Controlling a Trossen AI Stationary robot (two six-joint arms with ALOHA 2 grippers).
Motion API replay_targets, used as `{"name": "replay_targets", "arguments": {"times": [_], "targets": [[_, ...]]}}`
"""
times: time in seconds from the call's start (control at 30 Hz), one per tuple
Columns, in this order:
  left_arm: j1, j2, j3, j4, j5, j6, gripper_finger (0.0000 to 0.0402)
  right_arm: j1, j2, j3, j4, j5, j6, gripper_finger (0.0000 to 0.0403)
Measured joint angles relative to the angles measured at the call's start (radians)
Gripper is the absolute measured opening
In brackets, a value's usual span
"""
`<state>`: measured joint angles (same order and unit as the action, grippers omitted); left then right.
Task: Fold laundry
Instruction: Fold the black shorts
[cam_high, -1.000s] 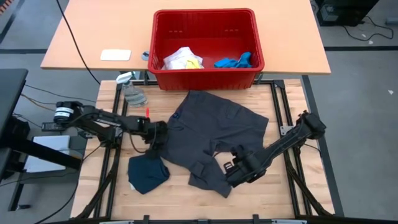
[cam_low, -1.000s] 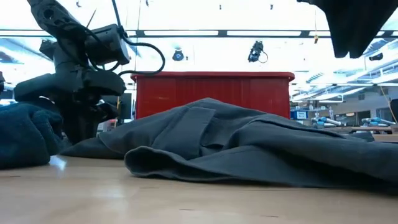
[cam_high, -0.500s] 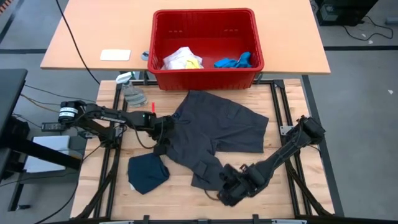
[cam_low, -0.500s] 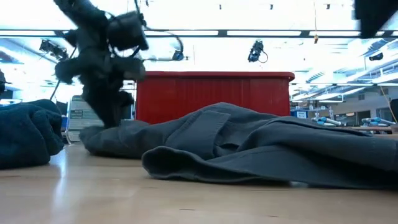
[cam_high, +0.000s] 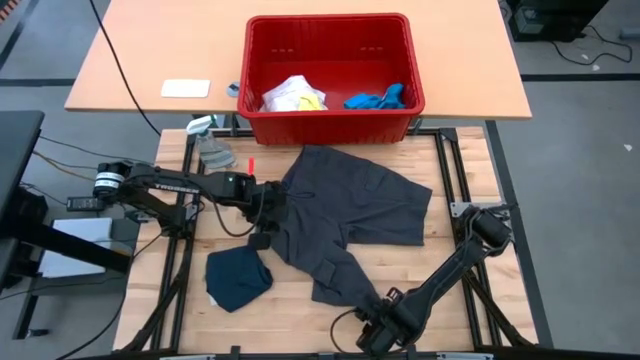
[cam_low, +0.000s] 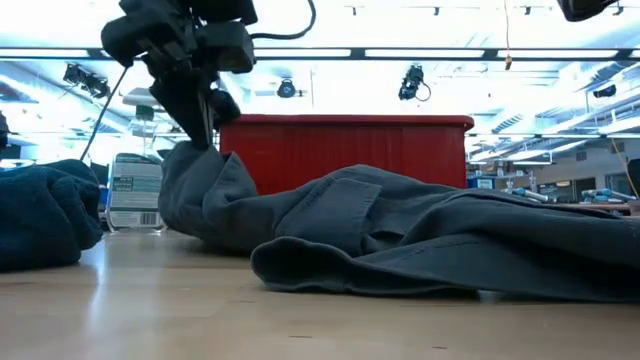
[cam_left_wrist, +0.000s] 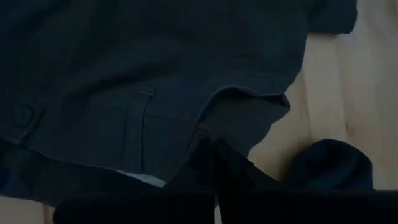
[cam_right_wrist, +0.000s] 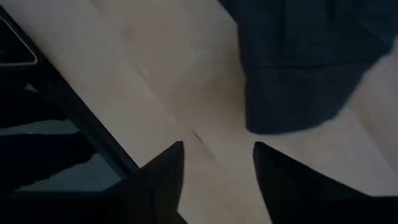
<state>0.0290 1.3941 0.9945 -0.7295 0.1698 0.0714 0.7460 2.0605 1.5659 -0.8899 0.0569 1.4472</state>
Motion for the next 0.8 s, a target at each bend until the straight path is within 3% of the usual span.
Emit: {"name": "replay_targets", "arguments": {"times": [0.13,0.23,0.53,0.67,0.8], "targets": [[0.000,0.000,0.001,-0.015,0.001,0.000,0.0000,0.000,0.000,0.002,-0.022,0.072,0.007,0.0253],[0.000,-0.001,0.001,-0.015,0.003,0.000,0.0000,-0.001,0.000,-0.002,-0.062,0.098,0.006,0.0261],[0.007,-0.002,0.001,-0.022,0.004,-0.008,0.0000,-0.035,0.048,-0.030,-0.001,0.072,-0.020,0.0225],[0.007,-0.002,0.000,-0.022,0.004,-0.008,0.0000,-0.063,0.067,-0.032,-0.120,0.059,0.076,0.0185],[0.014,-0.012,0.000,-0.024,0.004,-0.011,0.0000,-0.090,0.051,-0.033,-0.229,-0.002,0.055,0.0070]]}}
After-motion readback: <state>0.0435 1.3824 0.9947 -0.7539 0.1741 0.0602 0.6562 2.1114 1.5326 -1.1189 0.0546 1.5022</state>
